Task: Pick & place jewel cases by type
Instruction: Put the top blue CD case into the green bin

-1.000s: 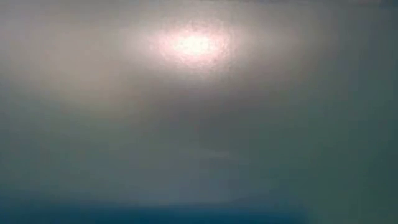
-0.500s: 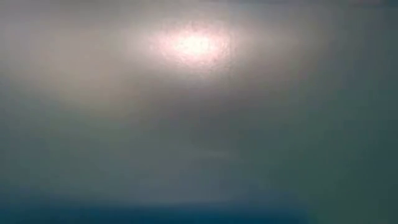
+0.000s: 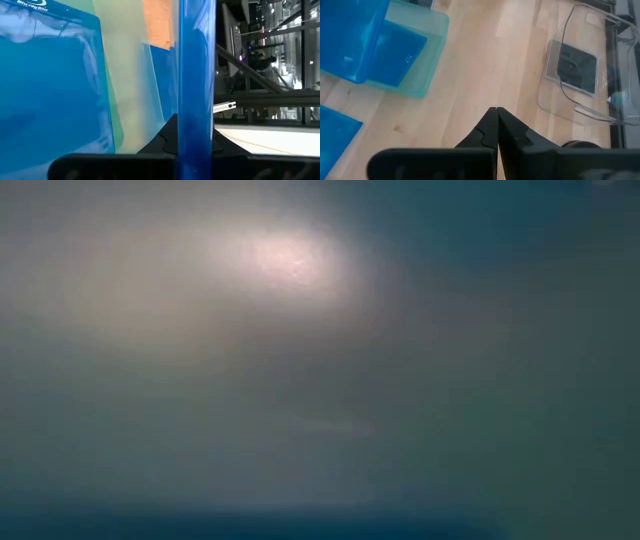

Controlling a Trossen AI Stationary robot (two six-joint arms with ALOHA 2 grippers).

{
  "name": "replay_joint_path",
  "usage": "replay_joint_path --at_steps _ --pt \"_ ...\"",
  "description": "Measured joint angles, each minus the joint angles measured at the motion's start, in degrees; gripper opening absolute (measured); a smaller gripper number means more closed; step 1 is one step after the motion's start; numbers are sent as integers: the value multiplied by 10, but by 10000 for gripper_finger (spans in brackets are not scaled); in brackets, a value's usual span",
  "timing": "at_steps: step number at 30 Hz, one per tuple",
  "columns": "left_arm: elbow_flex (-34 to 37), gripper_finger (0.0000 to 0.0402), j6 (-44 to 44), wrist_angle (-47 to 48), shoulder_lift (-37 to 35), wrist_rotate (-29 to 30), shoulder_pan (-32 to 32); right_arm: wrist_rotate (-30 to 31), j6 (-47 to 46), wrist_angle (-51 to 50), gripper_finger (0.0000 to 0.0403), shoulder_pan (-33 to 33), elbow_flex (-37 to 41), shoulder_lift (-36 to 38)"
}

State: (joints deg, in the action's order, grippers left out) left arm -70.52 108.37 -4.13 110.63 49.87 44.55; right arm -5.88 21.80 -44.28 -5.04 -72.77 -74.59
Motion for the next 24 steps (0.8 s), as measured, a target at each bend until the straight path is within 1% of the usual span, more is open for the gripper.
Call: replay_joint_path --at_steps 5,9,12,17,21,24 --pt "0 4 33 1 0 -1 7 0 9 -2 6 0 0 0" --pt "0 4 75 6 0 20 22 0 11 -2 6 0 0 0" --pt "0 4 100 23 0 25 32 0 12 -1 6 0 0 0" --pt "0 4 101 33 -2 3 27 0 15 4 6 0 0 0" --pt "0 6 101 60 -2 -34 15 -2 20 8 6 0 0 0" --pt "0 7 100 73 -3 -33 6 -3 26 8 6 0 0 0"
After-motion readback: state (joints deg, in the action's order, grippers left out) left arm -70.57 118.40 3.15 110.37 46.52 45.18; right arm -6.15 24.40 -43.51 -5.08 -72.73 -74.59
